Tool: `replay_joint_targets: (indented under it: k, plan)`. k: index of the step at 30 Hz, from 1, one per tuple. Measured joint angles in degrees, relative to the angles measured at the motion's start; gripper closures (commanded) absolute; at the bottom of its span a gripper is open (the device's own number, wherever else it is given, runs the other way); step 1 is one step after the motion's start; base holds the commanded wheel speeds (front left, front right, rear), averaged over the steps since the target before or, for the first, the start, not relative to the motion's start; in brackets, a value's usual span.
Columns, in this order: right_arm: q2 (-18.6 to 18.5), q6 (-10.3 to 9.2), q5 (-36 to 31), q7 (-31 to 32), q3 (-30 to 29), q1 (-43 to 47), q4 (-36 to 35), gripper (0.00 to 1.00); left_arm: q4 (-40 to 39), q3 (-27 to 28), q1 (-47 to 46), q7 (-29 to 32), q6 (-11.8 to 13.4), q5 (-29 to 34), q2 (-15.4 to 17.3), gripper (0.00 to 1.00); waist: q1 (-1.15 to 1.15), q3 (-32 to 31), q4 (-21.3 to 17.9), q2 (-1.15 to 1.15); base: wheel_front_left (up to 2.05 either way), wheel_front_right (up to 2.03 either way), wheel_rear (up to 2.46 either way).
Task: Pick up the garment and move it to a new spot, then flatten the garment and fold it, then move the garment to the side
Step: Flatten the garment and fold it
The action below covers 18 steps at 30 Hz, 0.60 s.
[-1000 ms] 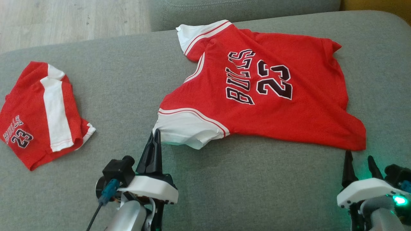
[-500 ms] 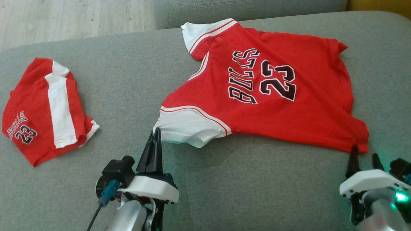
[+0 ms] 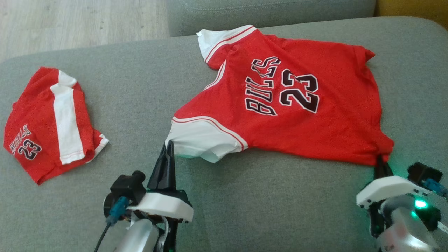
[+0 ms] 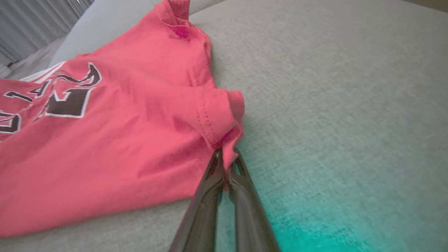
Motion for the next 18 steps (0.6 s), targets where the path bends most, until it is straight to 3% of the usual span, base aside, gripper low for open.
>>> replay_joint_targets:
  k: [3,7,11,18]
  plan:
    - [0.1,0.0,2.6,0.0,4.2,0.0,-1.8,1.0,-0.5,0.9,0.0,-0.2,0.0,-0.2,0.0,1.0,0.0,-0.6,-0.1,0.0,0.0,0.0,0.0]
    - [0.3,0.0,7.8,0.0,10.5,0.0,-9.6,1.0,-3.4,3.3,0.0,-0.5,-1.1,-2.7,0.2,1.0,0.0,-1.9,-0.4,0.0,0.0,0.0,0.0]
    - [0.3,0.0,9.6,1.0,13.2,0.0,-20.5,1.0,-7.3,5.3,-1.4,-0.5,-1.5,-3.7,1.5,1.0,0.0,-3.4,-0.7,0.0,0.0,0.0,0.0]
    - [0.3,0.0,10.1,9.5,14.2,-4.0,-42.9,1.0,-19.2,8.8,-10.7,3.0,-1.9,-5.9,4.0,1.0,0.0,-6.4,-1.0,0.0,0.0,0.0,0.0]
